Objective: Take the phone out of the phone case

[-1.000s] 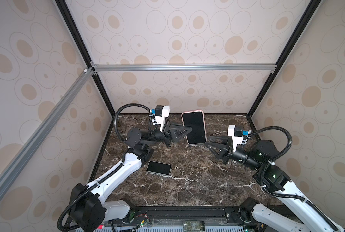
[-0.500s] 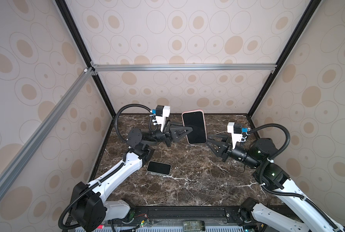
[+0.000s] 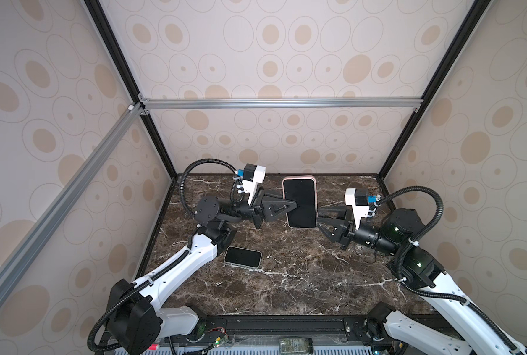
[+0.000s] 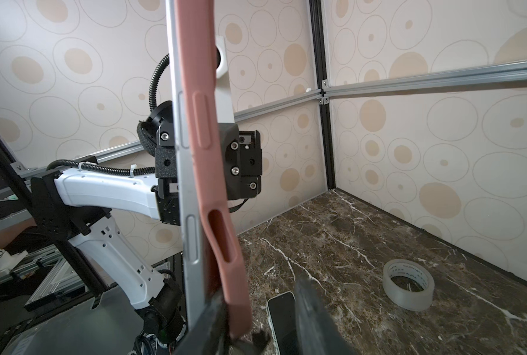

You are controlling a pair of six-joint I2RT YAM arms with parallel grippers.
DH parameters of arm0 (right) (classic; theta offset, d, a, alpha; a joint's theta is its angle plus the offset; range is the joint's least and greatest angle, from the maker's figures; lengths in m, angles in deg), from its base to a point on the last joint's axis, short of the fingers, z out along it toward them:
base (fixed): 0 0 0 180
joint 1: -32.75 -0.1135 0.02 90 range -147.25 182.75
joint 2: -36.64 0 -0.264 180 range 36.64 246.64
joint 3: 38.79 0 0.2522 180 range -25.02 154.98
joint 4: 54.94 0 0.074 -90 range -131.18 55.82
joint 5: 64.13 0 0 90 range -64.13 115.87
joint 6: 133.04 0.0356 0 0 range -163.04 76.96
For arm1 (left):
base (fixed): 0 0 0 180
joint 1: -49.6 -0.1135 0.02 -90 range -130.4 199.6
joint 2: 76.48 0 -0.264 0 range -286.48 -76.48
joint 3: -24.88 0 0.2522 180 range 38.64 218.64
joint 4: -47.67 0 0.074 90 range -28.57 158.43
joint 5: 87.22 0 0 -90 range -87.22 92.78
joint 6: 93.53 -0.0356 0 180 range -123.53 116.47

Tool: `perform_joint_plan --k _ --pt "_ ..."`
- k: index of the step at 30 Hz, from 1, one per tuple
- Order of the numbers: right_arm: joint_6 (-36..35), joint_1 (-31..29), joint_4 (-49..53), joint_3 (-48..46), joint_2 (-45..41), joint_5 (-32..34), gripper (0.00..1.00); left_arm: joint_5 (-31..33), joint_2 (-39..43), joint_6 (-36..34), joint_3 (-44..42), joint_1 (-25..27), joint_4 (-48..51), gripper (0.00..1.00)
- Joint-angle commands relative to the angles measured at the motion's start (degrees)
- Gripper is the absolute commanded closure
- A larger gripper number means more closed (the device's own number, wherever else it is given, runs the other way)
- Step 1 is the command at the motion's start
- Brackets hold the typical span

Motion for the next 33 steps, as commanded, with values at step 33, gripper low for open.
perform_joint_plan --k 33 --pt "5.79 2.57 -6.15 3.55 1.63 -10.05 0.62 -3.37 0.62 -17.28 2.46 0.93 26.71 1.00"
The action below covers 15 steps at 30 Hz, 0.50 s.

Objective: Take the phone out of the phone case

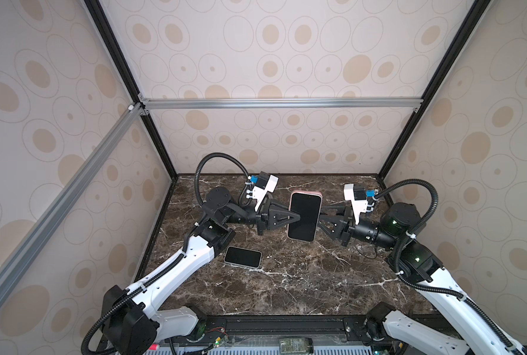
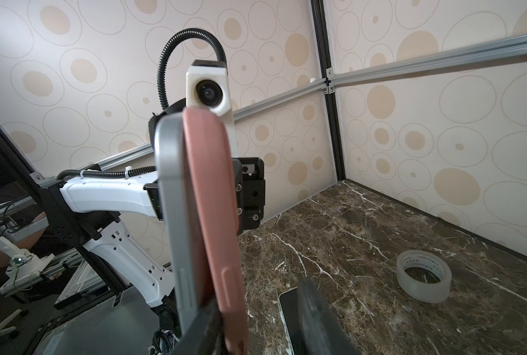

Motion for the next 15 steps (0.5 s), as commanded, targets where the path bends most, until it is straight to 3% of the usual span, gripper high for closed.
perform_joint_plan --k 1,8,15 --pt "2.01 -0.53 -5.43 2.65 0.14 -5.98 0.62 2.13 -1.04 -2.56 0.75 0.09 2.74 1.00" --pt "5.41 -0.53 -6.64 -1.41 0.34 -8.16 0.65 5.26 -0.80 0.66 -0.78 -0.86 -2.16 1.00" --pt "7.68 -0.50 -6.01 -4.68 0.05 -7.48 0.75 6.37 -1.42 3.38 -2.41 -1.39 -5.98 1.00"
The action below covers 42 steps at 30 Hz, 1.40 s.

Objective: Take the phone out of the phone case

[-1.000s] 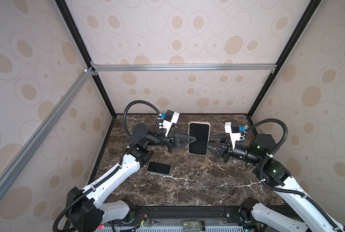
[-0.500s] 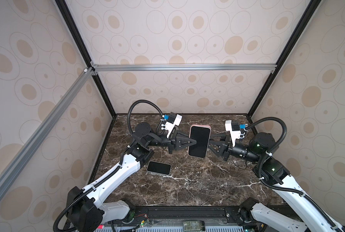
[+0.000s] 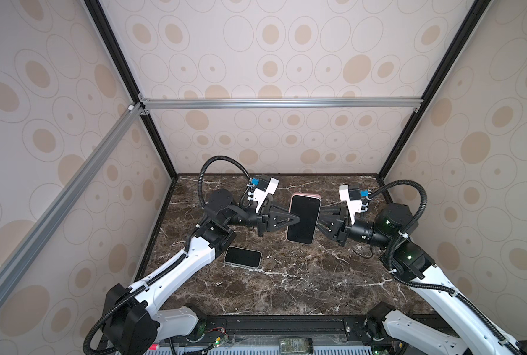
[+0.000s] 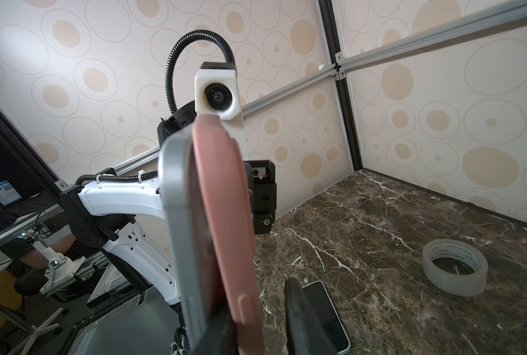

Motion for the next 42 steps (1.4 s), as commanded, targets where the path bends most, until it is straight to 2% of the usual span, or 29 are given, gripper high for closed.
perform_joint_plan --k 1,16,17,19,22,23,29,37,42 --pt "2.77 -0.82 -2.12 -1.28 -0.76 -4.57 0.76 6.00 -1.01 1.08 0.09 -0.55 -4.08 1.00" --pt "8.33 -0.75 -1.95 -8.17 -0.08 -0.67 0.95 11.42 -3.31 -0.45 -5.72 -1.56 -0.30 1.00" --pt "9.05 -0.77 -2.13 -8.82 -0.01 -0.03 0.96 11.69 -3.54 -0.43 -6.14 -1.50 -0.41 0.98" --pt "11.27 -0.77 -3.09 -10.50 0.23 1.44 1.00 12.15 -4.49 -0.41 -7.33 -1.59 -1.29 0.89" --pt "15.50 -0.77 -6.47 -13.78 0.69 3.44 1.00 12.72 -5.85 0.72 -9.53 -1.73 -4.30 0.73" --pt "16.86 -0.72 -7.89 -14.82 0.93 3.90 1.00 12.78 -6.28 0.95 -10.00 -1.71 -5.02 0.70" --pt "26.06 -0.71 -18.08 -21.34 2.58 6.51 1.00 14.00 -8.35 0.84 -12.30 -1.72 -6.47 0.60" --pt "26.21 -0.61 -14.16 -23.40 1.08 12.61 1.00 19.26 -7.77 -5.98 -10.44 -1.68 4.73 0.46" --pt "29.45 -0.59 -17.69 -25.49 2.29 13.53 1.00 23.12 -6.07 -8.81 -9.36 -1.71 9.72 0.34"
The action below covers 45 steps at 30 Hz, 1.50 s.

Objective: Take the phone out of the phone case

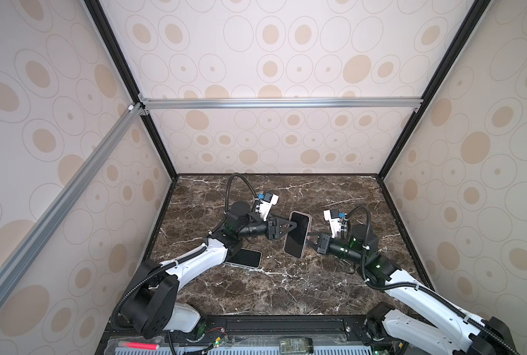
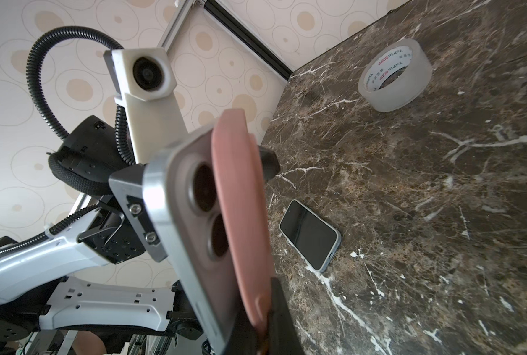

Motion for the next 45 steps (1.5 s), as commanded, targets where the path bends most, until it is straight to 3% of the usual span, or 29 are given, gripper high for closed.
perform_joint_plan --k 1,12,25,33,37,40,43,45 --pt "3.80 -0.10 -6.42 -1.37 0.20 1.56 1.00 3.25 2.23 -3.95 2.81 -0.31 3.99 0.34" --pt "8.03 -0.09 -6.24 -4.07 3.96 6.56 1.00 12.67 3.14 -4.61 1.68 -0.12 11.59 0.30" --pt "10.49 -0.09 -17.24 -4.60 19.59 3.54 1.00 18.56 -2.49 0.80 -2.27 6.35 9.25 0.33" --pt "11.45 -0.11 -20.84 -5.39 26.21 2.66 1.00 28.96 -4.01 6.74 -3.67 7.65 10.93 0.38" --pt "12.03 -0.08 -22.25 -5.28 29.01 2.12 1.00 29.80 -4.70 7.74 -4.26 8.05 10.04 0.31" --pt "12.76 -0.10 -23.09 -5.02 30.85 1.71 1.00 31.57 -5.33 4.66 -4.05 9.34 11.53 0.26" --pt "13.76 -0.09 -25.54 -5.30 32.55 1.42 1.00 36.50 -5.75 2.59 -3.54 11.47 15.11 0.16" --pt "14.63 -0.11 -26.22 -5.41 34.05 0.86 1.00 38.24 -6.38 2.54 -3.42 12.57 15.43 0.17"
